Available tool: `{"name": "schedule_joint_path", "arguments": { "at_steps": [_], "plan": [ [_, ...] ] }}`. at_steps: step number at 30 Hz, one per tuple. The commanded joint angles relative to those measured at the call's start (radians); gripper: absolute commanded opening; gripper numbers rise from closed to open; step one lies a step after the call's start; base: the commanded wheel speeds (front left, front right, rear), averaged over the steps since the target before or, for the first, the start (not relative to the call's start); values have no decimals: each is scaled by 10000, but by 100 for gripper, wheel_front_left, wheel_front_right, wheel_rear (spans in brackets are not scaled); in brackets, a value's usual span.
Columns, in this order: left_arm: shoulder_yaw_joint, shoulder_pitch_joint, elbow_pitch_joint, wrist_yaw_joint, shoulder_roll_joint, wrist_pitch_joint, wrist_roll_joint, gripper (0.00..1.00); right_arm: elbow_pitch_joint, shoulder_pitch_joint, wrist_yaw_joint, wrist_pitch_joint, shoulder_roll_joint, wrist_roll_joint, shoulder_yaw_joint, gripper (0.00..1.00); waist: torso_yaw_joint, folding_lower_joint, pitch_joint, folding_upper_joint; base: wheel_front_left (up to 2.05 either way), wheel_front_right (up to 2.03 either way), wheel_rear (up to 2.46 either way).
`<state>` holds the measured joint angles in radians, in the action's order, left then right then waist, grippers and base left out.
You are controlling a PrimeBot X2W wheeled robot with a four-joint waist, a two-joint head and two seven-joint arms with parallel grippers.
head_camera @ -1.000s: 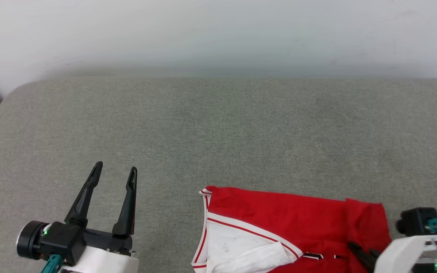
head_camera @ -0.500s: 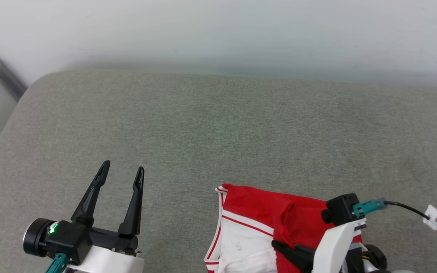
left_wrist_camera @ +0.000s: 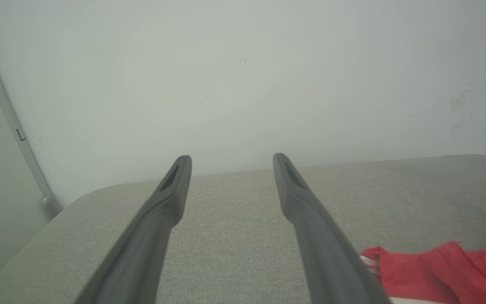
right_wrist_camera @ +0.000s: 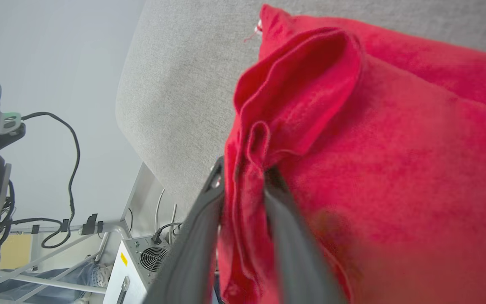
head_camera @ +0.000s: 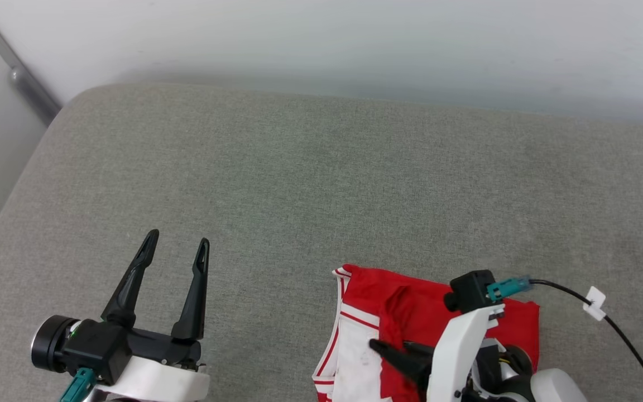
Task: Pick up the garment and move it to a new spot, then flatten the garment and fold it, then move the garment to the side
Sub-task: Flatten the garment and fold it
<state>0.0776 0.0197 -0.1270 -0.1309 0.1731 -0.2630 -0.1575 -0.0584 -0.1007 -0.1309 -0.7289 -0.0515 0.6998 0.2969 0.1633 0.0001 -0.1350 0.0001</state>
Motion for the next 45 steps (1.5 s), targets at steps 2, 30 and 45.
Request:
{"name": "schedule_joint_path", "arguments": {
  "at_steps": [2, 30, 45],
  "plan": [
    [-62, -85, -13, 9, 14, -22, -9, 100, -118, -242, 2, 118, 26, 274, 360, 100, -36, -1, -38, -1, 0, 0, 0],
    [-55, -39, -6, 9, -27, -22, -142, 100, 1863, -1063, 4, 4671, -2103, -6137, -3165, 100, -1305, -1, 156, -1, 0, 0, 0],
    [-274, 705, -454, 8, -277, -22, -390, 100, 2333, 1532, 5, 8648, -730, -6112, -3863, 100, -1599, -1, 62, -1, 0, 0, 0]
  ]
}}
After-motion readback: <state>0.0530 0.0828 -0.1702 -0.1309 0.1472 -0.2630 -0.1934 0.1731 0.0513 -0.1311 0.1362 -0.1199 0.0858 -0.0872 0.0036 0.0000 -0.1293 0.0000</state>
